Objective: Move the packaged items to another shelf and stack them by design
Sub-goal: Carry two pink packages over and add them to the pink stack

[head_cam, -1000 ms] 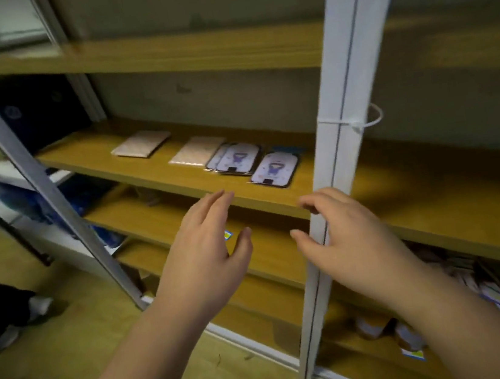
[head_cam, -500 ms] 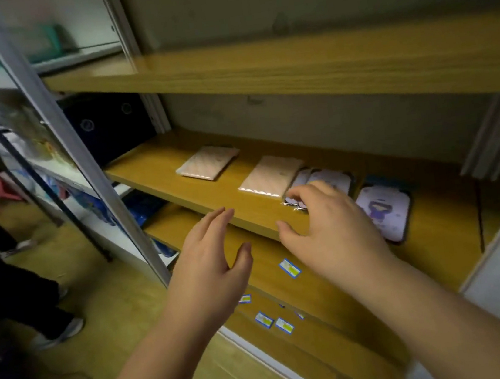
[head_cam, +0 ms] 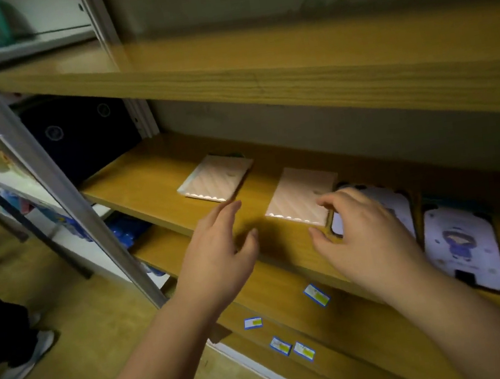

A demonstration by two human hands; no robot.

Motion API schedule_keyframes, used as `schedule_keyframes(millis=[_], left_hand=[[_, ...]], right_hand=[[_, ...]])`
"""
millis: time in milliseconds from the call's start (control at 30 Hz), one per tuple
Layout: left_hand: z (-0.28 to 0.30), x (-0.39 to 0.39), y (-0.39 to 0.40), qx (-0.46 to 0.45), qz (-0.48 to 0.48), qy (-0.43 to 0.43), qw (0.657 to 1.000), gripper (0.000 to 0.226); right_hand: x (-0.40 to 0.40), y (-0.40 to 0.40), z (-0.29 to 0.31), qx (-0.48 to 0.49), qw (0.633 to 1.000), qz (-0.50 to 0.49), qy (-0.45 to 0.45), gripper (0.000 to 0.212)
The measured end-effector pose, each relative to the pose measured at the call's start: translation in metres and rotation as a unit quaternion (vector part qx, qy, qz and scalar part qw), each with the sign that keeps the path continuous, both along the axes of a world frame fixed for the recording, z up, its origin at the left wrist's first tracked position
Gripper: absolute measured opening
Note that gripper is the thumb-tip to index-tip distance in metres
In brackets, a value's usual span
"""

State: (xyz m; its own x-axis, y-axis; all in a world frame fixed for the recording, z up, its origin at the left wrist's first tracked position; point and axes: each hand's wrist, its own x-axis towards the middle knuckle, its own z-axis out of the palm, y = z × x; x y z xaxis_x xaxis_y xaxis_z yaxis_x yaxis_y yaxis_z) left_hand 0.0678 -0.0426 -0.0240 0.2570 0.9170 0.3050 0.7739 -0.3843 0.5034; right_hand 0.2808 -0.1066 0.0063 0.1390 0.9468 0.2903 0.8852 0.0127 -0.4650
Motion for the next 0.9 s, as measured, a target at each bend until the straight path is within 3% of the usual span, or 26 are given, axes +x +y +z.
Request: schedule_keyframes(millis=[233, 400, 467, 600, 767, 833, 900], left_hand=[[-0.002, -0.025, 0.128, -0.007, 0.062, 0.060, 0.996, 0.078], [-0.004, -0.031, 0.197, -0.143, 0.103, 0.205, 0.963, 0.114], [-0.010, -0.037, 0.210, -0.140, 0.102, 0.218, 0.961, 0.119], [-0.009, -0.059, 0.234, -0.154, 0.071, 0.090, 0.981, 0.111], [0.001, -0.076, 0.243, -0.186, 0.061, 0.040, 0.980, 0.113], [0.002, -0.079, 0.240, -0.198, 0.057, -0.029, 0.978, 0.098], [0.001, -0.081, 0.236, -0.197, 0.029, -0.129, 0.971, 0.065]], right_hand=[[-0.025, 0.036, -0.001, -0.007, 0.998, -0.065, -0.007, 0.044], [-0.045, 0.050, -0.008, -0.021, 0.996, -0.087, -0.007, 0.047], [-0.051, 0.054, -0.009, -0.024, 0.995, -0.094, -0.010, 0.048], [-0.058, 0.062, -0.010, -0.026, 0.993, -0.113, -0.017, 0.048], [-0.069, 0.069, -0.013, -0.028, 0.993, -0.117, -0.019, 0.048], [-0.071, 0.069, -0.016, -0.027, 0.992, -0.119, -0.019, 0.048], [-0.071, 0.070, -0.020, -0.027, 0.992, -0.125, -0.022, 0.048]])
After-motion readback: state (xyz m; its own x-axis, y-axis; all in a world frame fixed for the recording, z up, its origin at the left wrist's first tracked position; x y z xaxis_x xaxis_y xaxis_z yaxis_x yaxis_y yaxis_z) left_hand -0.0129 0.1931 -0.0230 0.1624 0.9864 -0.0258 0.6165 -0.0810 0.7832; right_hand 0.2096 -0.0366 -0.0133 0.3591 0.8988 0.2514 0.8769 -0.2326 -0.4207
